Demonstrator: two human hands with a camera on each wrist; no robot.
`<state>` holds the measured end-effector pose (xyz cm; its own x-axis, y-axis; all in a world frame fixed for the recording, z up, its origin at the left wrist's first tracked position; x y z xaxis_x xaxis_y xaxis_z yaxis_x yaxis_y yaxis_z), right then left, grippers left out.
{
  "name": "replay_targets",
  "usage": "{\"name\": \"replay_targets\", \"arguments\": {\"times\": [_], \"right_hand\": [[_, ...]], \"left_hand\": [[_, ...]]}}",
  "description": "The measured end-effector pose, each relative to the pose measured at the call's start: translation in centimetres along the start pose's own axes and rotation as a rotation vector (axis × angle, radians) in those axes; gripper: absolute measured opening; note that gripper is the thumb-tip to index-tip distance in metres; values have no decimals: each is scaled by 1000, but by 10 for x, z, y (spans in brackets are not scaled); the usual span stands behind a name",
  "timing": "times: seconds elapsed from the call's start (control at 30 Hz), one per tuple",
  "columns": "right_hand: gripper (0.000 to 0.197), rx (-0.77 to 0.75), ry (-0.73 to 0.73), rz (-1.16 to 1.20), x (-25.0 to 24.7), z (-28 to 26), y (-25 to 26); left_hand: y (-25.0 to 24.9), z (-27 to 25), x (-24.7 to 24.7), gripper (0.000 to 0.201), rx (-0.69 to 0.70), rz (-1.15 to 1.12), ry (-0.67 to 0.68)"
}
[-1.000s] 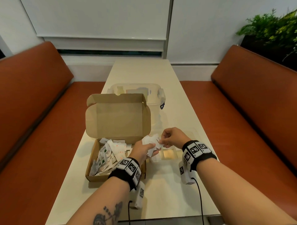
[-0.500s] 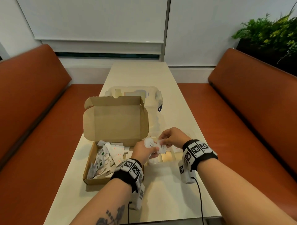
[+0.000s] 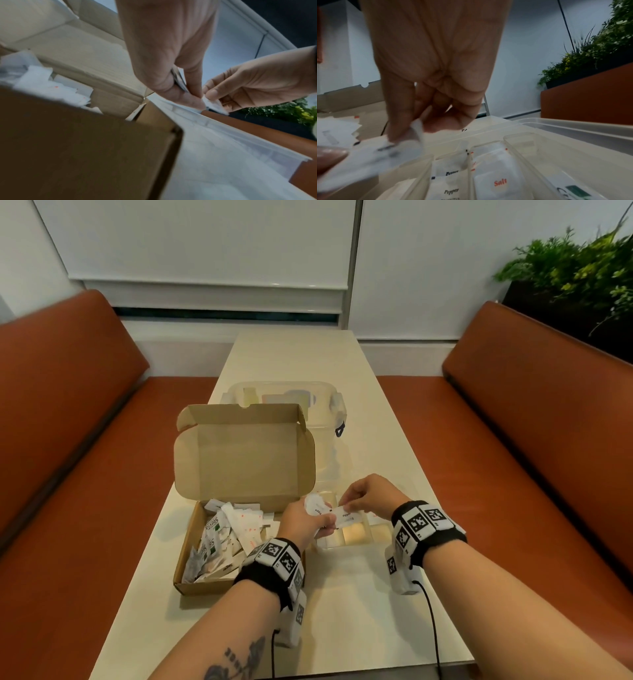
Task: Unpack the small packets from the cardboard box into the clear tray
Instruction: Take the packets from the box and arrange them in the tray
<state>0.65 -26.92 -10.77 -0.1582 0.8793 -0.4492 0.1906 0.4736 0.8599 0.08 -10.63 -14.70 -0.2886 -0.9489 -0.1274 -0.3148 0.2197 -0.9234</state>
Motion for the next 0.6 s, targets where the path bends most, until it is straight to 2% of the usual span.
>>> {"name": "replay_targets", "arguments": {"times": [0.13, 0.2, 0.37, 0.6], "right_hand": [[9, 16, -193, -177, -8, 11, -2], [11, 28, -230, -258, -10, 15, -3], [13, 57, -202, -397, -3, 21, -1], [13, 131, -78, -530, 10, 26, -4]], "left_hand": [[8, 2, -3, 21, -40, -24, -47], [10, 3, -4, 20, -39, -25, -41], [12, 5, -5, 19, -29, -31, -33], [12, 5, -5, 23, 4, -28, -20]]}}
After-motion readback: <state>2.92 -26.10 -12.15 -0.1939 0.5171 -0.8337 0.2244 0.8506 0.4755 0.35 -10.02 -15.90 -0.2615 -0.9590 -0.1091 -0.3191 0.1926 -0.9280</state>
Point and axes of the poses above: each hand's wrist, its own z-axis towards the middle knuckle, its own x-axis out of the palm, y = z × x, the point moved 3 cm from there along z, towards the middle knuckle, and after that the axes turned 15 degrees about z, right-handed, at the moved point
